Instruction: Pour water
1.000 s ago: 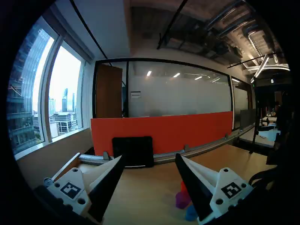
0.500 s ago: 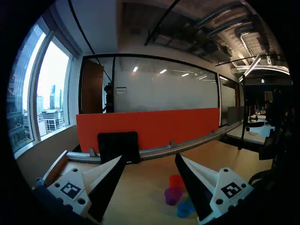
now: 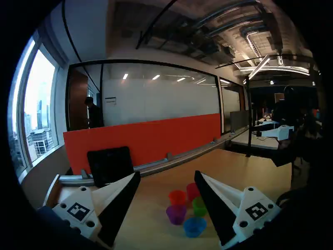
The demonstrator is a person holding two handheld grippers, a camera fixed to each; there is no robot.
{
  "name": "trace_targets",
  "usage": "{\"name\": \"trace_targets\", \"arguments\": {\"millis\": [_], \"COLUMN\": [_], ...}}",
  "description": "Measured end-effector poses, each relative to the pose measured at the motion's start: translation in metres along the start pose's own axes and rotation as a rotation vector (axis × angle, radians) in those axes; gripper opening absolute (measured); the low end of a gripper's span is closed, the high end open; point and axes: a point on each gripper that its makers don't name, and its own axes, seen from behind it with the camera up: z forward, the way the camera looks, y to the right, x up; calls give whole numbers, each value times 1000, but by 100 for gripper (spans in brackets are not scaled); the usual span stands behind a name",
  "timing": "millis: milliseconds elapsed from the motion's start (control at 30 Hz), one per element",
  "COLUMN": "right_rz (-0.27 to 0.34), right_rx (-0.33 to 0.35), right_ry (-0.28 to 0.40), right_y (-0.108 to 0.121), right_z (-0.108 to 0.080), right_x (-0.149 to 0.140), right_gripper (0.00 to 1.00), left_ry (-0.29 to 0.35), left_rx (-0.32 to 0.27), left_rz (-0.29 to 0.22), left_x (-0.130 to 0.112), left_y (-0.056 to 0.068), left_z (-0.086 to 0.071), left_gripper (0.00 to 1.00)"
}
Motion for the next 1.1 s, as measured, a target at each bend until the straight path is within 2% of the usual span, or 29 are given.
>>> {"name": "trace_targets", "arguments": {"millis": [367,733,967,1100], "right_rz": [-26,-36,-77,-103], "right_rx": [54,127,150,168], "right_ry": [-34,-120,-160,-191], "right_y": [-10,-23,-28,-32], "right_z": [2,0,0,0], "right_x": [-4,-19,-28,-39], "right_gripper": [100,100,100,100], "left_ry": [-49,-124,-166,-182], "left_rx": [-70,-155,-179,-205], "left_rz": [21,30,39,27], "left_x": [-17,-46,-65,-75], "left_y": [11,35,40,47], "left_z": [-1,-5,0,1], "left_gripper": [97,97,97,97]}}
